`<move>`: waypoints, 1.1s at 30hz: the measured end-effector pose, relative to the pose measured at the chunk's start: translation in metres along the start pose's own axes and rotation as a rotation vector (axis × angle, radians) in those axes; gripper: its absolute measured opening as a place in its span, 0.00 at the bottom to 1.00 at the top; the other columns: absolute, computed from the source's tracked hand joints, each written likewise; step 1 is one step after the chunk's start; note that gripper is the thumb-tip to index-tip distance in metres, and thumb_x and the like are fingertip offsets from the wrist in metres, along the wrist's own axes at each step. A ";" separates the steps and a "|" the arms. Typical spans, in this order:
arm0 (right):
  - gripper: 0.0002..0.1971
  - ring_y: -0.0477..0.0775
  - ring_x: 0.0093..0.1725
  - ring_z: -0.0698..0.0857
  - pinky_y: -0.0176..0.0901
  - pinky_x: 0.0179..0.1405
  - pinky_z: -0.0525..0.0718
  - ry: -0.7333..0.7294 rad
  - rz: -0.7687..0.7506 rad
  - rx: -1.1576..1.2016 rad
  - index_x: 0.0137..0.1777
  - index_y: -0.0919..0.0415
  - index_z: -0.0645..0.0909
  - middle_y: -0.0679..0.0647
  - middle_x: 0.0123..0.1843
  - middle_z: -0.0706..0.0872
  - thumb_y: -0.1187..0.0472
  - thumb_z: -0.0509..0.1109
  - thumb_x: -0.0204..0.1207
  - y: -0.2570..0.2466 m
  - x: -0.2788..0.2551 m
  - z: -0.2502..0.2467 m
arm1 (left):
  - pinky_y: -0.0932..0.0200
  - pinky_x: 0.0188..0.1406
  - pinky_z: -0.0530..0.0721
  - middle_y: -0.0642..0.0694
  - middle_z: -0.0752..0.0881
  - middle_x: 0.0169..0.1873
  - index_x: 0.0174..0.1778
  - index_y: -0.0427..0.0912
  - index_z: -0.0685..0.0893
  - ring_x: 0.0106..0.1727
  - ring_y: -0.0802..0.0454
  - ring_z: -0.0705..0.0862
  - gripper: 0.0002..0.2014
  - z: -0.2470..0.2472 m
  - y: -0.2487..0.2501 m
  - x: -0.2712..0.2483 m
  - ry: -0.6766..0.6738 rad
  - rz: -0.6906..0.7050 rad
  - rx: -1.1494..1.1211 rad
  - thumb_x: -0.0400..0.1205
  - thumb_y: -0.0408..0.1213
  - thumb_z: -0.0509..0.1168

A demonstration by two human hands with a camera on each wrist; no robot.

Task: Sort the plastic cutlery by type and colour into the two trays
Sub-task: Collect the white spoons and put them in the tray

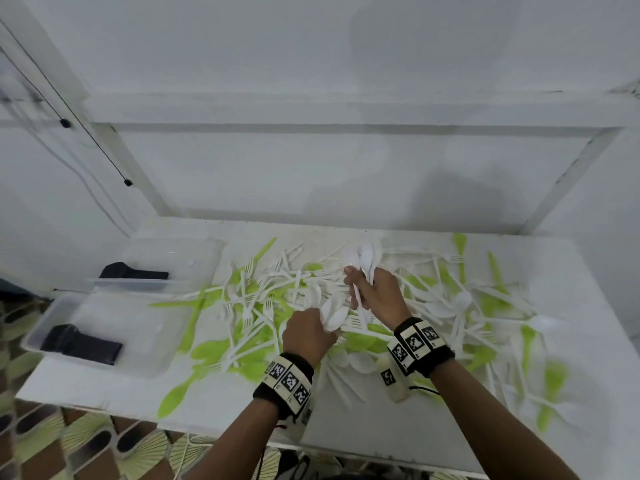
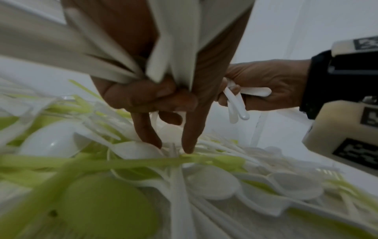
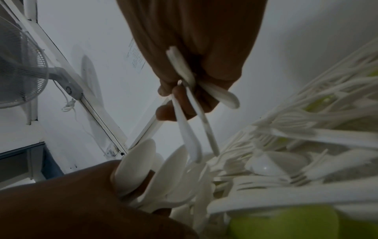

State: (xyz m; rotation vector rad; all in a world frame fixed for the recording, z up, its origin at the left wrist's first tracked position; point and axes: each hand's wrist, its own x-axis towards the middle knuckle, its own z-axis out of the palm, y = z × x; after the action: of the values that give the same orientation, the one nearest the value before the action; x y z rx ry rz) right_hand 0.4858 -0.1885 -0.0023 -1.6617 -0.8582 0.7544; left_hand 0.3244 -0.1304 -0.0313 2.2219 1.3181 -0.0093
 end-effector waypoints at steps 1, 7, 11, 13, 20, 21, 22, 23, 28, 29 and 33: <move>0.22 0.51 0.26 0.87 0.36 0.33 0.79 0.009 0.012 0.000 0.40 0.63 0.89 0.58 0.26 0.88 0.47 0.67 0.87 0.002 0.000 0.003 | 0.55 0.38 0.74 0.43 0.85 0.48 0.44 0.42 0.79 0.53 0.42 0.84 0.15 0.000 0.000 -0.001 0.004 0.005 0.023 0.75 0.48 0.75; 0.15 0.47 0.37 0.90 0.33 0.45 0.82 -0.027 -0.058 -0.145 0.49 0.48 0.88 0.55 0.34 0.90 0.52 0.60 0.91 0.009 0.000 0.013 | 0.54 0.40 0.69 0.41 0.85 0.54 0.48 0.44 0.76 0.58 0.40 0.83 0.11 0.003 -0.005 -0.001 0.001 0.073 0.126 0.80 0.46 0.68; 0.13 0.41 0.36 0.87 0.35 0.44 0.80 -0.068 -0.004 -0.156 0.67 0.53 0.84 0.52 0.35 0.88 0.56 0.60 0.91 0.012 0.004 0.015 | 0.54 0.38 0.70 0.44 0.87 0.47 0.47 0.40 0.82 0.51 0.43 0.84 0.13 -0.011 -0.011 -0.001 0.111 0.104 -0.008 0.80 0.48 0.70; 0.13 0.46 0.33 0.88 0.37 0.42 0.81 -0.055 0.019 -0.144 0.60 0.55 0.87 0.53 0.35 0.88 0.55 0.60 0.91 0.013 0.005 0.016 | 0.55 0.35 0.70 0.45 0.86 0.37 0.38 0.38 0.81 0.42 0.47 0.84 0.16 -0.018 -0.022 0.002 0.134 0.105 -0.200 0.77 0.49 0.73; 0.17 0.53 0.27 0.88 0.40 0.39 0.85 -0.049 0.065 -0.187 0.47 0.58 0.90 0.49 0.30 0.86 0.48 0.66 0.87 0.001 0.002 0.025 | 0.59 0.32 0.82 0.49 0.88 0.26 0.35 0.42 0.87 0.29 0.47 0.88 0.07 -0.063 -0.053 0.007 0.104 0.060 -0.759 0.78 0.29 0.73; 0.15 0.53 0.27 0.88 0.40 0.39 0.84 -0.060 0.035 -0.255 0.48 0.56 0.90 0.48 0.30 0.85 0.49 0.66 0.88 0.000 0.002 0.028 | 0.61 0.30 0.80 0.44 0.89 0.27 0.39 0.37 0.88 0.27 0.48 0.88 0.04 -0.072 -0.053 0.007 0.109 0.068 -0.805 0.79 0.27 0.72; 0.12 0.52 0.28 0.87 0.40 0.38 0.82 -0.080 -0.001 -0.324 0.49 0.54 0.90 0.46 0.31 0.84 0.52 0.66 0.88 0.002 0.003 0.030 | 0.63 0.27 0.79 0.42 0.88 0.26 0.40 0.35 0.88 0.25 0.49 0.86 0.03 -0.080 -0.055 0.008 0.123 0.067 -0.848 0.80 0.26 0.71; 0.10 0.51 0.29 0.85 0.39 0.35 0.79 -0.109 -0.036 -0.392 0.48 0.52 0.88 0.45 0.32 0.82 0.55 0.67 0.87 0.002 0.003 0.033 | 0.62 0.26 0.77 0.41 0.87 0.25 0.40 0.34 0.88 0.24 0.49 0.84 0.04 -0.087 -0.058 0.010 0.135 0.067 -0.890 0.81 0.26 0.71; 0.14 0.61 0.48 0.86 0.47 0.41 0.75 -0.181 -0.018 -0.733 0.50 0.65 0.86 0.57 0.43 0.88 0.54 0.80 0.75 0.016 0.002 0.054 | 0.60 0.25 0.77 0.42 0.84 0.26 0.39 0.35 0.85 0.25 0.46 0.81 0.06 -0.109 -0.077 0.025 0.117 0.143 -0.960 0.80 0.24 0.74; 0.20 0.62 0.54 0.86 0.47 0.46 0.76 -0.199 0.007 -0.786 0.57 0.66 0.87 0.60 0.50 0.90 0.51 0.81 0.74 0.020 0.001 0.059 | 0.61 0.24 0.77 0.44 0.85 0.27 0.41 0.32 0.86 0.25 0.47 0.81 0.04 -0.112 -0.078 0.026 0.115 0.149 -0.971 0.80 0.23 0.74; 0.28 0.61 0.60 0.82 0.43 0.47 0.66 -0.292 0.049 -0.898 0.59 0.62 0.83 0.57 0.56 0.86 0.40 0.81 0.71 0.033 0.000 0.069 | 0.65 0.23 0.76 0.46 0.86 0.26 0.44 0.23 0.85 0.23 0.51 0.81 0.04 -0.118 -0.087 0.029 0.126 0.168 -0.976 0.80 0.21 0.72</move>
State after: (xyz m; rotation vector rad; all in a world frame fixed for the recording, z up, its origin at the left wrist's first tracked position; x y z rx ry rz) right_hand 0.4338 -0.1586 -0.0502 -2.3891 -1.5120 0.6938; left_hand 0.2375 -0.0211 0.0220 1.4763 0.8859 0.6922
